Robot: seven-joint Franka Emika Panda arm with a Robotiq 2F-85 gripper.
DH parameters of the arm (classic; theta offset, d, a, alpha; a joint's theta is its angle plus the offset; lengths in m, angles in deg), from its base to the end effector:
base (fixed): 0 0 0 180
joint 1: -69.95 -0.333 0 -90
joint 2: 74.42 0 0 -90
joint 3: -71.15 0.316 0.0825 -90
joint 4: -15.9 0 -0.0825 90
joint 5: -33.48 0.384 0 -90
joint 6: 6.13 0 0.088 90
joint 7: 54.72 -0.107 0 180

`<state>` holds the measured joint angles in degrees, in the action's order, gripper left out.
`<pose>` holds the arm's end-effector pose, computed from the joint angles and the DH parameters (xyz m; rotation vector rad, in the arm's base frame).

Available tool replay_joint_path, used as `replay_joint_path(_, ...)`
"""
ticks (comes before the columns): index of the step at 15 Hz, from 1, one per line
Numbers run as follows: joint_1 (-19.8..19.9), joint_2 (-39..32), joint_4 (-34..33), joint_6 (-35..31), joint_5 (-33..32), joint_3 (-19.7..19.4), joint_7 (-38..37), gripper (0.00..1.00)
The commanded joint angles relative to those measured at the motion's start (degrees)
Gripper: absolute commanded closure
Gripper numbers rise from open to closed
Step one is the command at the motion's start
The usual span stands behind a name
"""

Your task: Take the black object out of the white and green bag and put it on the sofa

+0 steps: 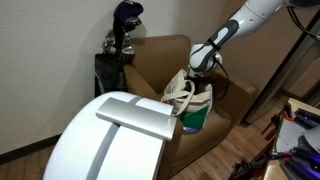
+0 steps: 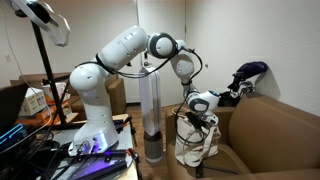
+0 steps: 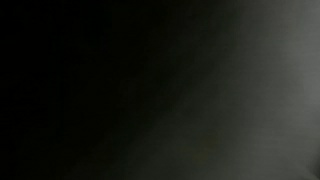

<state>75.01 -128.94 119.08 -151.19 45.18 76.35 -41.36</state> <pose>0.5906 0.0012 0.0034 -2.9272 -0.0366 0.2937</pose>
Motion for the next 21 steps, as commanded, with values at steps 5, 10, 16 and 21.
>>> replay_joint_path(5,2.42,-5.95,-4.16,-1.66,-1.85,2.67,1.62,0.0)
replay_joint_path(10,5.13,-9.98,-6.03,-0.28,-2.05,7.28,7.92,0.0)
replay_joint_path(16,5.46,-13.69,-8.72,-0.03,-4.04,7.53,12.21,0.27)
replay_joint_path(21,6.49,-14.38,-9.89,0.52,-4.49,7.96,12.33,0.61)
